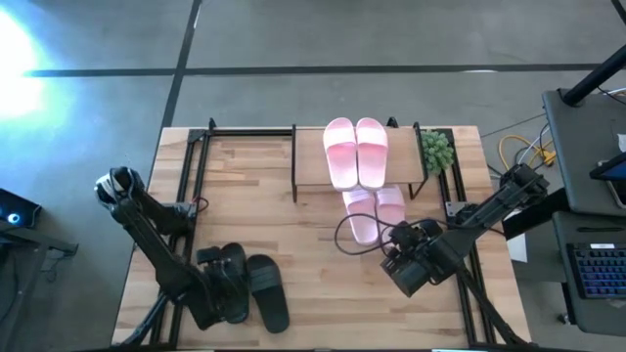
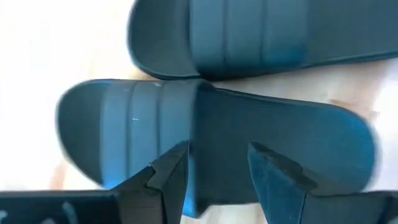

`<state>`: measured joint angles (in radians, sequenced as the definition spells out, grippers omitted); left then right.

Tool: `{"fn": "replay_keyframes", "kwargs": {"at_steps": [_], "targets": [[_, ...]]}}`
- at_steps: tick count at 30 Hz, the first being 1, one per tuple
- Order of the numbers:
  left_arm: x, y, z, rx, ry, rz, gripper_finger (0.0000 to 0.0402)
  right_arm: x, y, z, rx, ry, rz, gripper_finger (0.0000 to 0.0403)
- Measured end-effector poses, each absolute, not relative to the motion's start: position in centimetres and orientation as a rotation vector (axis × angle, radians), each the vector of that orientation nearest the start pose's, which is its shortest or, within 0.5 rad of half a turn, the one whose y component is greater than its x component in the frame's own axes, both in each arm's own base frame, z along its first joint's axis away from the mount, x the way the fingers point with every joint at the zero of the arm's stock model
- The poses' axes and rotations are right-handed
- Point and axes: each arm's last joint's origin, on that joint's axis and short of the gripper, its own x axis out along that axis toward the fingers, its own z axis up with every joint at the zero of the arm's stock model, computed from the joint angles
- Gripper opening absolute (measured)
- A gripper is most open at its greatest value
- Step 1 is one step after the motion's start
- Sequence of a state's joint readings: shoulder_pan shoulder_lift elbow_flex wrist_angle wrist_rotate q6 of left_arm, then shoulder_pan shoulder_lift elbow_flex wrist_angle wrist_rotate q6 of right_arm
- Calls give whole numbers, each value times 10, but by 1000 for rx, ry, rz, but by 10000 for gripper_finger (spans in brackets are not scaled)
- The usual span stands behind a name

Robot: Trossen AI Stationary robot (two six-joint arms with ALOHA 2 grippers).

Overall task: Pick and place slides into the shelf
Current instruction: Put the black slipper under the shelf

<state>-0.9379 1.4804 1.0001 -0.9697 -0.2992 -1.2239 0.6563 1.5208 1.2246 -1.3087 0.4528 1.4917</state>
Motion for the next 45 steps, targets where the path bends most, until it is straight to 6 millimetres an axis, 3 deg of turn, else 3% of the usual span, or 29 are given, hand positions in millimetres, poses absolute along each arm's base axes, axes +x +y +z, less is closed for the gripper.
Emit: {"fn": "replay_keyframes", "kwargs": {"at_steps": [9,17,24,28,35,42,45], "targets": [[170,-214,198,79,1310,452,152,207,144,250,396,1108,-804,192],[175,-221,183,52,1317,498,152,204,142,244,392,1141,-811,192],[170,-207,185,120,1279,641,151,203,141,242,386,1146,-817,192],[168,-201,181,148,1292,660,122,203,141,242,386,1144,-817,192],[163,-190,170,181,1292,690,13,203,141,242,383,1139,-818,192],[157,-181,162,198,1281,754,32,203,141,242,384,1139,-818,192],[157,-180,165,180,1287,749,21,203,141,242,384,1139,-818,192]]}}
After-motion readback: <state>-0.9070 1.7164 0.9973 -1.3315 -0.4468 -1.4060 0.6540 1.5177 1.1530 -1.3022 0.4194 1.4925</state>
